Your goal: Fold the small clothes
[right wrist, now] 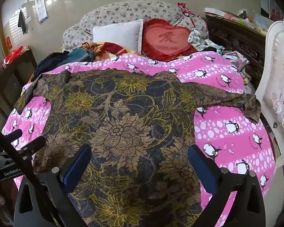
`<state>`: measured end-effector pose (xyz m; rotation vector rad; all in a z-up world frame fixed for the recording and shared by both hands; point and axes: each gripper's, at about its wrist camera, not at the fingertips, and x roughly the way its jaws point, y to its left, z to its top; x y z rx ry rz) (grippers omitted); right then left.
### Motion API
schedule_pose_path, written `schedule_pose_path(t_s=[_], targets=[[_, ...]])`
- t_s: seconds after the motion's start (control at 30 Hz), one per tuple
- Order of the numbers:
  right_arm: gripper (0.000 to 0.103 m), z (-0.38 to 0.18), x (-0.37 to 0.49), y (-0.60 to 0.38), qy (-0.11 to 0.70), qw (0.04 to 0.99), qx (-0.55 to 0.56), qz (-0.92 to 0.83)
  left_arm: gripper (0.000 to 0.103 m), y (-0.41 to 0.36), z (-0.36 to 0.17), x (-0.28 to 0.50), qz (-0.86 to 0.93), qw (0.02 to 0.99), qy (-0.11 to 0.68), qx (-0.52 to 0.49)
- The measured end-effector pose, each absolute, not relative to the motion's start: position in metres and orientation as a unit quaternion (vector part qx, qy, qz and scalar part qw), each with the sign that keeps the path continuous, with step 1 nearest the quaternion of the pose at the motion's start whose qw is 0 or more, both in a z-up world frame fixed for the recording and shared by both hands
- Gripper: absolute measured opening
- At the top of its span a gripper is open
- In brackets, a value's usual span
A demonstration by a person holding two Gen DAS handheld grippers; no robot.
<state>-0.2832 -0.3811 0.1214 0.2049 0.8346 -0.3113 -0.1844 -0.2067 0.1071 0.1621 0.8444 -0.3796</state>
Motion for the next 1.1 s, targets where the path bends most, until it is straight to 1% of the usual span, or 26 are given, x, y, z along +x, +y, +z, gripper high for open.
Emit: schedule_pose_path(t_s=[0.33,0.87,1.1], targets=[[0.103,0.112,-0.278,-0.389,0.414,0.891,0.106,-0.151,0.103,-0.209,0.104,-0.182,-0.180,0.893,0.404,0.084],[0.103,0.108,-0.276,-0.390,0.406,0.896,0.098,-0.152,0.103,-0.222,0.096,-0.184,-0.169,0.894,0.401,0.109],[0.103,0.108,-0.277,-0.391,0.408,0.895,0.096,-0.152,0.103,-0.222,0.092,-0.184,-0.175,0.890,0.408,0.102]])
